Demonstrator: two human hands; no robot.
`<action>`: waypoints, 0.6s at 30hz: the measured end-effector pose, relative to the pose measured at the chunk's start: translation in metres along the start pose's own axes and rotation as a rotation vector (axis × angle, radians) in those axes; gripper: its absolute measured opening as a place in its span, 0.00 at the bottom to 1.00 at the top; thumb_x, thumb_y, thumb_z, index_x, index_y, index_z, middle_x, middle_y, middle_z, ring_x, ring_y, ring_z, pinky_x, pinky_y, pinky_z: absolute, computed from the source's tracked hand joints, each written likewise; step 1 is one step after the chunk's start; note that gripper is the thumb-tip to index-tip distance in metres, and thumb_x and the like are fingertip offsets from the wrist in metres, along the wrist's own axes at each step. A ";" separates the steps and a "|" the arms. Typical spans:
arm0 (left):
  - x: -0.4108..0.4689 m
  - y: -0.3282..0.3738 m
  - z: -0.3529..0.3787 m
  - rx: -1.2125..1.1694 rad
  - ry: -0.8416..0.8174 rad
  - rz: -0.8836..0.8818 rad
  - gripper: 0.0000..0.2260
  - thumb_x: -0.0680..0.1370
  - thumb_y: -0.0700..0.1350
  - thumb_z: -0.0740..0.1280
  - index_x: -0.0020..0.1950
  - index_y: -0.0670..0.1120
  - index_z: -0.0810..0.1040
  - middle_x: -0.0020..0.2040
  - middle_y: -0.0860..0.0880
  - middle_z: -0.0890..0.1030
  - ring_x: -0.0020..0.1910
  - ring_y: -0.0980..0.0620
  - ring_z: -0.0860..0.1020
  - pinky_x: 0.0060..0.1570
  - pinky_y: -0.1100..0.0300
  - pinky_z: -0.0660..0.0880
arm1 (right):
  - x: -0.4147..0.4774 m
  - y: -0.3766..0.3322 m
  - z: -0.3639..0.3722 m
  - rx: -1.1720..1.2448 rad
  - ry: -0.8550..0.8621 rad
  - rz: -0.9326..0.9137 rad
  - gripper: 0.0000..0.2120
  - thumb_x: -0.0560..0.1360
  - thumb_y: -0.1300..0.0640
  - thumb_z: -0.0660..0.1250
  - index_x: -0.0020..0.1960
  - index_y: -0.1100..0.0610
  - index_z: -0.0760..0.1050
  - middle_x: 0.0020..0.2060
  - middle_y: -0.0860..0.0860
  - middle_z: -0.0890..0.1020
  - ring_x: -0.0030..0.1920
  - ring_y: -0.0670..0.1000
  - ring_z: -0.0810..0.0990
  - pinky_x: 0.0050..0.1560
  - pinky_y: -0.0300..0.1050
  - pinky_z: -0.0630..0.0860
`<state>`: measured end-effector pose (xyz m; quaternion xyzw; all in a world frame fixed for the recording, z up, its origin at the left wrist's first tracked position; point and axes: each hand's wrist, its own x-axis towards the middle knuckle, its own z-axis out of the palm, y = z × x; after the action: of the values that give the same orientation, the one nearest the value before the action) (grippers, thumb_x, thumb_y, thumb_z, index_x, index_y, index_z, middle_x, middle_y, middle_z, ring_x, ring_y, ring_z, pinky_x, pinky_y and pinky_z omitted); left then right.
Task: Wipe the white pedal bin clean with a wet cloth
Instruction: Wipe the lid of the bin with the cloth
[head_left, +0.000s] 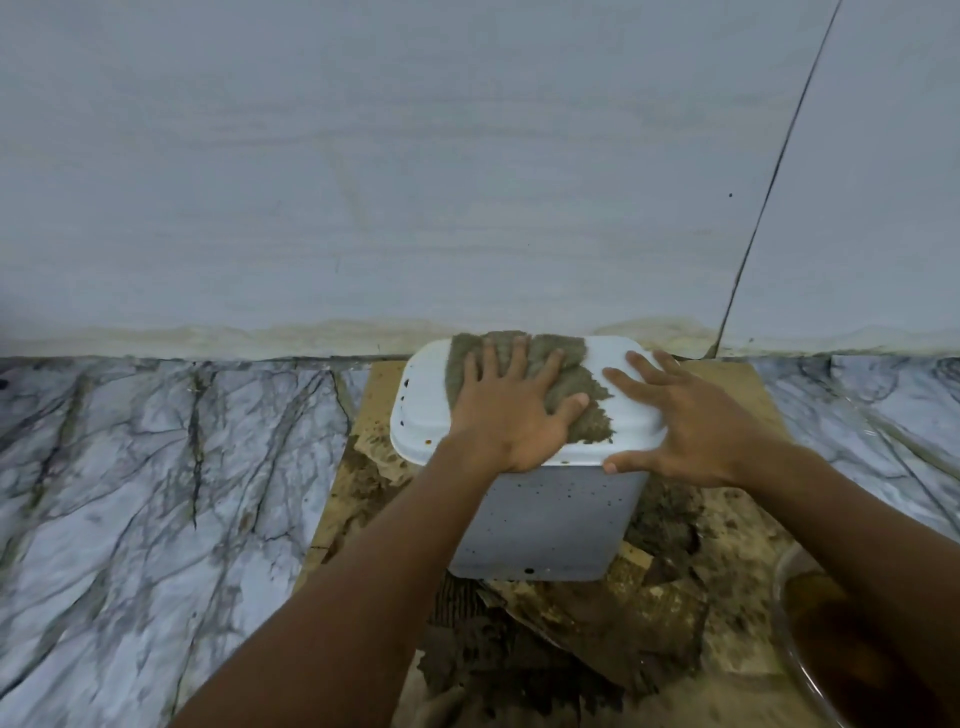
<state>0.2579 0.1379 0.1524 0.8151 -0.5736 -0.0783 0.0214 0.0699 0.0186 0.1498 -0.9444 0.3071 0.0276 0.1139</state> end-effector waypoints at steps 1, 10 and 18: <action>-0.008 -0.001 0.003 -0.004 0.022 0.049 0.31 0.82 0.68 0.42 0.83 0.60 0.42 0.84 0.48 0.41 0.82 0.42 0.37 0.79 0.43 0.36 | 0.000 0.001 0.001 0.002 0.005 -0.007 0.55 0.59 0.17 0.56 0.80 0.38 0.44 0.81 0.45 0.43 0.80 0.51 0.39 0.78 0.55 0.49; -0.014 -0.065 -0.003 -0.045 0.040 -0.164 0.33 0.78 0.74 0.42 0.81 0.66 0.44 0.83 0.45 0.37 0.82 0.39 0.39 0.79 0.43 0.37 | -0.007 -0.006 0.005 -0.032 0.015 0.002 0.53 0.62 0.19 0.55 0.79 0.37 0.41 0.80 0.45 0.41 0.80 0.51 0.38 0.78 0.55 0.46; 0.018 0.010 0.002 -0.017 -0.023 -0.003 0.32 0.81 0.69 0.41 0.83 0.59 0.41 0.83 0.48 0.39 0.81 0.41 0.36 0.79 0.43 0.36 | -0.008 -0.006 -0.001 -0.016 0.004 0.013 0.53 0.64 0.22 0.62 0.81 0.42 0.45 0.81 0.46 0.42 0.80 0.52 0.39 0.78 0.56 0.49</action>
<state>0.2546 0.1180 0.1497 0.8148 -0.5718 -0.0926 0.0214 0.0669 0.0273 0.1524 -0.9433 0.3133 0.0291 0.1054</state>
